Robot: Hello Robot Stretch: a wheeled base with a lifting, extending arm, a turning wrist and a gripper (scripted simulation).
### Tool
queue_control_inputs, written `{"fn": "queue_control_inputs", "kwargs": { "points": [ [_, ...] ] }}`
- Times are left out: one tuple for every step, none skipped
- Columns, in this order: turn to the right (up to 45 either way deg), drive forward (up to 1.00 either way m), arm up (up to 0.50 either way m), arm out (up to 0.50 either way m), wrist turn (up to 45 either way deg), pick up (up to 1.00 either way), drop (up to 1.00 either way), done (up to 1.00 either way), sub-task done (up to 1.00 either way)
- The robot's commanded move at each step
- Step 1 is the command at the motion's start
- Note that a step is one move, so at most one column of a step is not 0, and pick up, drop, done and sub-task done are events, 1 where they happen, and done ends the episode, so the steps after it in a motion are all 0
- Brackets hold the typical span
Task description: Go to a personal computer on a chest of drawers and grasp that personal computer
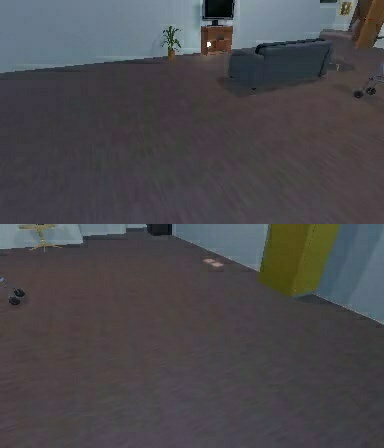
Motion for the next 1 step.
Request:
{"fn": "queue_control_inputs", "kwargs": {
  "points": [
    [0.0,1.0,0.0,0.0,0.0,0.0,0.0,0.0,0.0]
  ]
}}
